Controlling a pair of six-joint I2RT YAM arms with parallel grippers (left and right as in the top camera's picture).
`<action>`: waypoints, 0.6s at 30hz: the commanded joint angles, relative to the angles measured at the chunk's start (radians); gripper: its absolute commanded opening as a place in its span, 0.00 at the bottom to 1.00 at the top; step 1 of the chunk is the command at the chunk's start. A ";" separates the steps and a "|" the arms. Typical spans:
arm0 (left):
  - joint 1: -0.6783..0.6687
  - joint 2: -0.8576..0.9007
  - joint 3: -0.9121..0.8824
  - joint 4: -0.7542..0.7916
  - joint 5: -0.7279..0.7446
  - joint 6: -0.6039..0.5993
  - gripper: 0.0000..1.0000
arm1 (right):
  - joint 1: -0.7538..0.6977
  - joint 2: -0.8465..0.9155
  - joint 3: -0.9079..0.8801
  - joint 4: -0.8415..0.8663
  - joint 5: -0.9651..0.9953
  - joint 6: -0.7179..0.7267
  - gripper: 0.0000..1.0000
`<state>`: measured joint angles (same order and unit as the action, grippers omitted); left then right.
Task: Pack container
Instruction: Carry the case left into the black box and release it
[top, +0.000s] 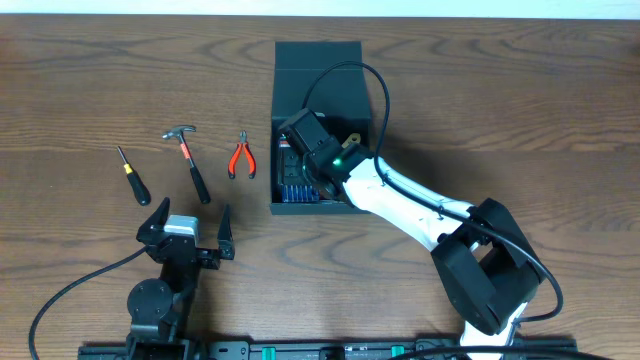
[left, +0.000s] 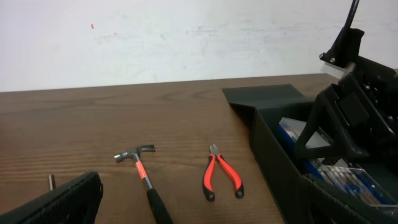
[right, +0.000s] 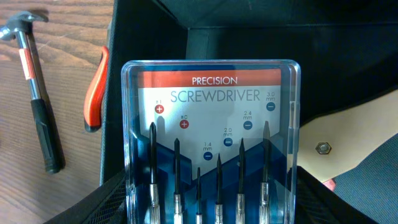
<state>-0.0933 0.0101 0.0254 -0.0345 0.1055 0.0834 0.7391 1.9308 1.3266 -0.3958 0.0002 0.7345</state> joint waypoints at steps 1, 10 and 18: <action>-0.001 -0.006 -0.021 -0.027 0.021 0.010 0.98 | 0.010 0.001 0.002 0.006 0.011 0.024 0.57; -0.001 -0.006 -0.021 -0.027 0.021 0.010 0.98 | -0.016 -0.106 0.002 -0.026 0.011 -0.019 0.79; -0.001 -0.006 -0.021 -0.027 0.022 0.010 0.99 | -0.061 -0.315 0.002 -0.148 0.022 -0.071 0.78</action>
<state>-0.0933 0.0101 0.0254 -0.0349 0.1055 0.0834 0.7063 1.7168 1.3266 -0.5091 0.0032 0.7071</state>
